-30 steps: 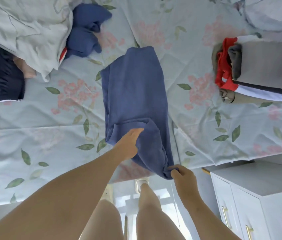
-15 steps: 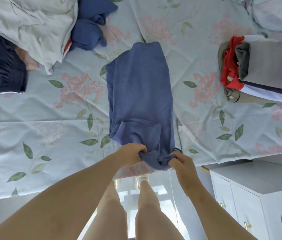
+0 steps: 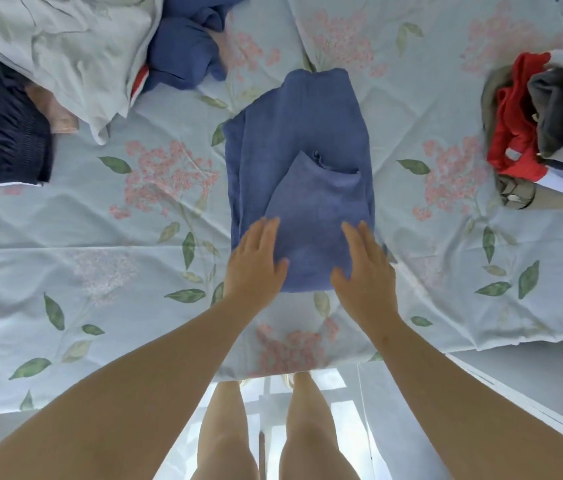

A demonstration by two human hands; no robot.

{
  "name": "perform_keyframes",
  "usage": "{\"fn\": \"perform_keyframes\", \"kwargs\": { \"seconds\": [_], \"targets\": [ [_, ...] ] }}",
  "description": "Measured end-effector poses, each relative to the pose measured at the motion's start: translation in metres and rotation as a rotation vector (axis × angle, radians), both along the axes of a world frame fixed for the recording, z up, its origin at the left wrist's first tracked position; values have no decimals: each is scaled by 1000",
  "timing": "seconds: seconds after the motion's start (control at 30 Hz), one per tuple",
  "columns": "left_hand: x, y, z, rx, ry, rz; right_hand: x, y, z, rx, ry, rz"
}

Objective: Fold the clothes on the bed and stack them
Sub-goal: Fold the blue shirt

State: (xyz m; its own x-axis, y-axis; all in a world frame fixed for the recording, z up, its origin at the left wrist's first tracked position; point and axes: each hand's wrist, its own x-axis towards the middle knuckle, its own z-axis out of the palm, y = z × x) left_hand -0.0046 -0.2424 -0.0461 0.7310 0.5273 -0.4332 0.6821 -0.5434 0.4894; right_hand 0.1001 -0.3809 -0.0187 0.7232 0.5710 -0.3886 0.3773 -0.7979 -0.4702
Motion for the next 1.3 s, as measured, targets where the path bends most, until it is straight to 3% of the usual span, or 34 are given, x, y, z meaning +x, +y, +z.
{"fn": "perform_keyframes", "kwargs": {
  "seconds": [0.1, 0.2, 0.3, 0.5, 0.57, 0.73, 0.93, 1.0, 1.07, 1.17, 1.3],
  "targets": [
    [-9, -14, -18, 103, 154, -392, -2, -16, -29, -234, -50, 251],
    [-11, -17, -34, 203, 300, -542, 7, -18, -56, -267, -144, 463],
    [-9, -11, -45, 322, 185, -550, 18, -13, -76, -289, -226, 539],
    [-9, 7, -60, 375, -111, -559, 33, -15, -80, -75, -263, 568],
    [-4, 10, -48, 238, -100, -570, 34, -17, -74, -13, -201, 527],
    [9, 23, -10, -175, 300, -569, 36, -22, -46, -79, 48, 509],
    [6, 31, 4, -620, 548, -424, 35, -21, -21, -300, 638, 398],
    [2, 30, 9, -689, 597, -349, 37, -22, -14, -317, 770, 348],
    [1, 33, 14, -713, 616, -282, 42, -20, -5, -339, 832, 333],
    [12, 49, 27, -764, 500, -160, 62, -9, 1, -281, 767, 298],
    [42, 82, 40, -722, 301, 46, 96, 16, 10, 76, 699, 40]
  ]
}}
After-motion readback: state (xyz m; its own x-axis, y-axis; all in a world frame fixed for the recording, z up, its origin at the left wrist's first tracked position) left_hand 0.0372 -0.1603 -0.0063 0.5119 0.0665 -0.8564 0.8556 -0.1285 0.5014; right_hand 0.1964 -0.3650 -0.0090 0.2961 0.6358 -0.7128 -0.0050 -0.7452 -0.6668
